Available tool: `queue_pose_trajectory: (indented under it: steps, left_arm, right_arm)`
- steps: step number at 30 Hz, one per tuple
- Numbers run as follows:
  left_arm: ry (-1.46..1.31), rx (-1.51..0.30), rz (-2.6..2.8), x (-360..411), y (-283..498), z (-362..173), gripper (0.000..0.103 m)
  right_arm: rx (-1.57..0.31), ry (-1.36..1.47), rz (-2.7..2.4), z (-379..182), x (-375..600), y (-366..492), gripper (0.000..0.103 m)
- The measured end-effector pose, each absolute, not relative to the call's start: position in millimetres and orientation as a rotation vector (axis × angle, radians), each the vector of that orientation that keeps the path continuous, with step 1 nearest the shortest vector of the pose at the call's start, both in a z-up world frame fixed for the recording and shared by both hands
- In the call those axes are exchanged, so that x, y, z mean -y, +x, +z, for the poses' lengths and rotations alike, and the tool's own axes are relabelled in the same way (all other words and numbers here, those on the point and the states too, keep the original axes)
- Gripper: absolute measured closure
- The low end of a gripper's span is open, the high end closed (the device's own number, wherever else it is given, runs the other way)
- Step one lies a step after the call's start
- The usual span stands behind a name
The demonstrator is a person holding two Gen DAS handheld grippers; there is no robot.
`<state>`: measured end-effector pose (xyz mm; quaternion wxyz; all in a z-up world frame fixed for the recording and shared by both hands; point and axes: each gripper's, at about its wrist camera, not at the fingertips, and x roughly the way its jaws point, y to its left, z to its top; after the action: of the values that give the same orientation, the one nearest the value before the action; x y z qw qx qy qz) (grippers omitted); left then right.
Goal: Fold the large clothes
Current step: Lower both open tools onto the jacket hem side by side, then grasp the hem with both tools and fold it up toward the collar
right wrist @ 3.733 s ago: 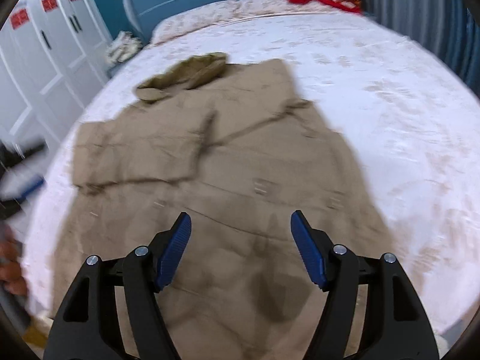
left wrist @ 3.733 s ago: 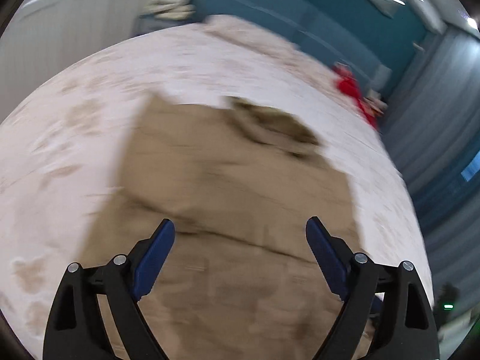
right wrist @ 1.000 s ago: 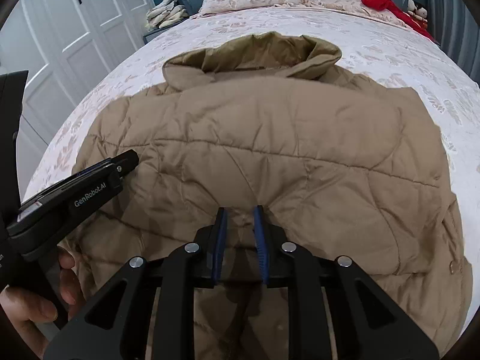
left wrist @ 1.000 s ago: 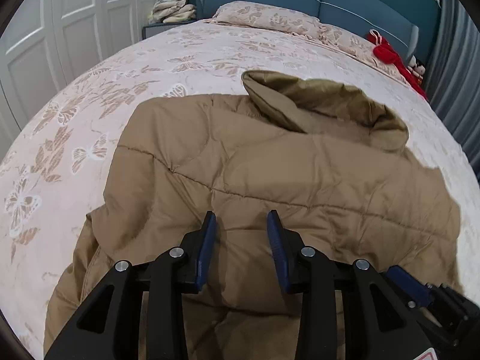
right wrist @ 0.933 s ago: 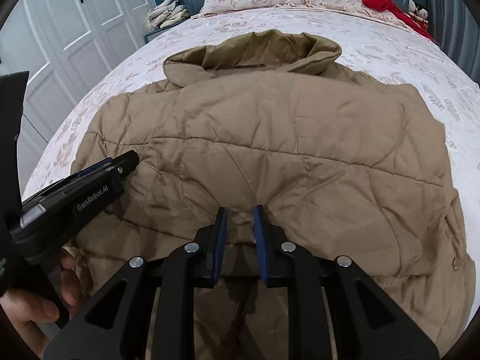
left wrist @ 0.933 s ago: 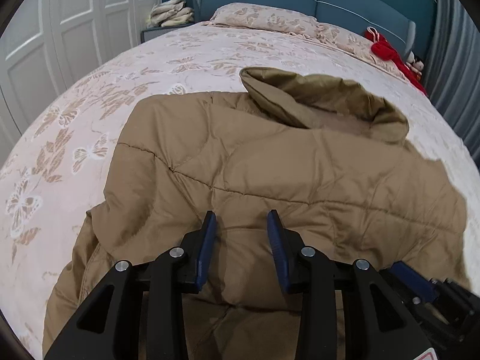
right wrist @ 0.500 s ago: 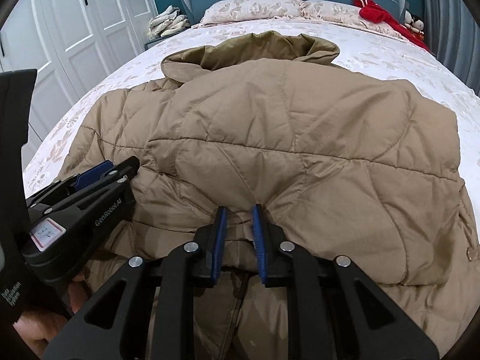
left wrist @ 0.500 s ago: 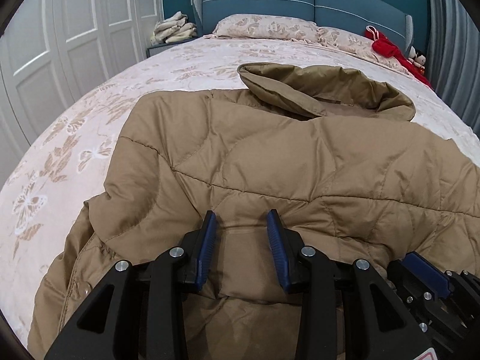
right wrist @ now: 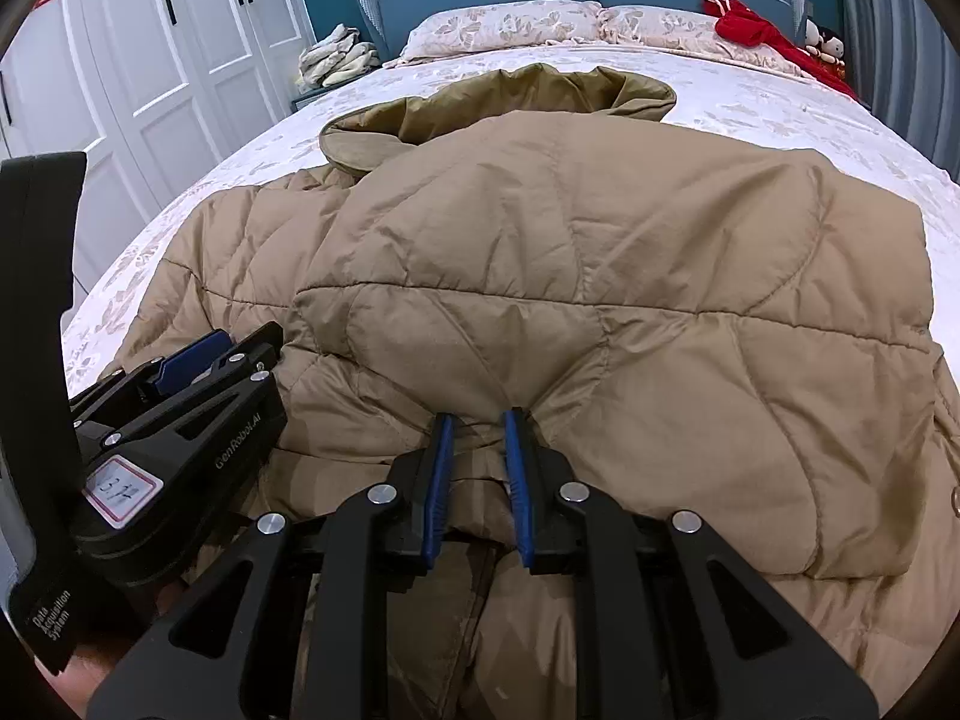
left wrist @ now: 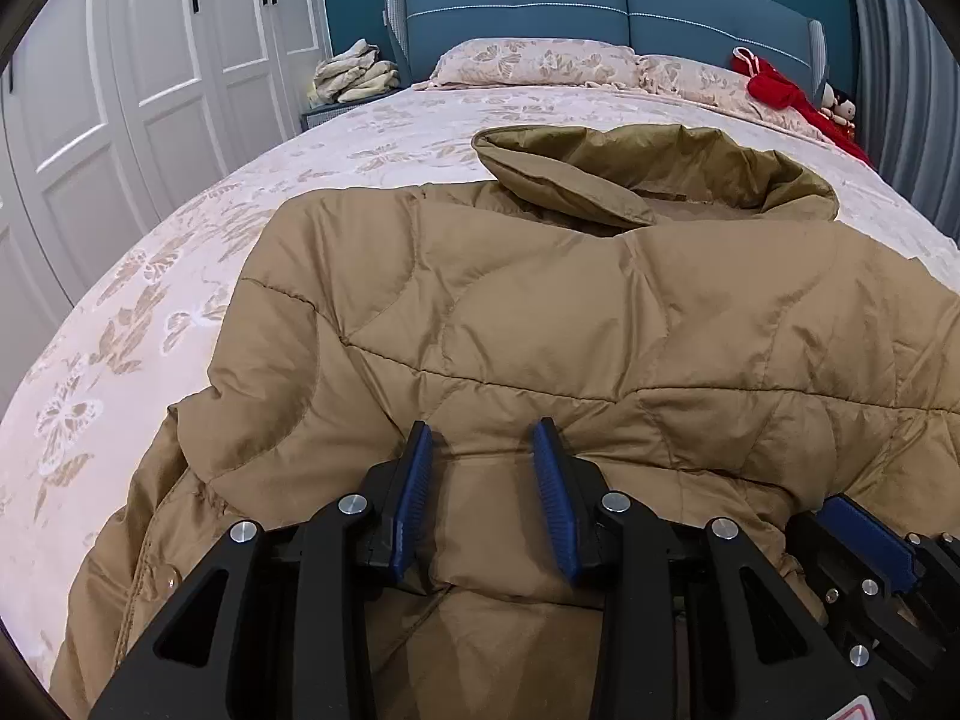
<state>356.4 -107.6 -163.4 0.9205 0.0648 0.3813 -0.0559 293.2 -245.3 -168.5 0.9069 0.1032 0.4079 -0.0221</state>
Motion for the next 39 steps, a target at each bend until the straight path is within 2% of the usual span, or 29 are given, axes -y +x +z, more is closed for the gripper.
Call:
queue_pose_trajectory:
  steps: [6,8,9,11,13,15,18,24,30,33,34,35,36,37,39]
  left_arm:
    - [0.131,-0.796,-0.12,109,358,-160,0.067]
    - [0.083,-0.83,-0.172,102,359,-151,0.06]
    - [0.055,-0.855,-0.209,96,359,-145,0.055]
    - [-0.022,-0.894,-0.279,82,357,-125,0.046]
    - [-0.081,-0.88,-0.296,69,358,-103,0.038]
    - [-0.164,-0.861,-0.321,58,370,-77,0.032]
    - [-0.299,-0.888,-0.351,55,402,-55,0.027]
    - [-0.291,-0.955,-0.323,90,466,-57,0.027]
    - [-0.276,-1.068,-0.344,121,508,-91,0.03]
    - [-0.249,-1.087,-0.342,127,511,-103,0.042]
    - [-0.238,-1.091,-0.338,128,512,-105,0.052]
    - [-0.221,-1.091,-0.329,129,511,-109,0.059]
    - [-0.201,-1.088,-0.32,129,510,-112,0.078]
    - [-0.184,-1.087,-0.315,129,509,-116,0.089]
    - [-0.164,-1.081,-0.321,126,506,-126,0.091]
  right_arm:
    - [-0.838,0.257,-0.021,-166,250,292,0.086]
    - [-0.855,0.32,0.01,-161,258,290,0.083]
    - [-0.89,0.361,0.027,-154,264,286,0.078]
    - [-0.933,0.416,0.042,-140,274,274,0.041]
    - [-0.894,0.433,0.018,-118,286,258,0.033]
    - [-0.859,0.407,0.002,-96,298,256,0.033]
    - [-0.827,0.43,-0.026,-73,318,271,0.032]
    - [-0.777,0.544,-0.039,-65,352,347,0.032]
    - [-0.862,0.689,-0.043,-109,369,407,0.046]
    - [-0.9,0.741,-0.041,-130,371,423,0.077]
    - [-0.913,0.754,-0.028,-137,371,426,0.094]
    - [-0.916,0.761,-0.012,-141,371,426,0.098]
    - [-0.91,0.755,-0.004,-143,371,425,0.099]
    - [-0.891,0.729,0.002,-142,370,422,0.1]
    - [-0.878,0.652,-0.005,-141,366,416,0.1]
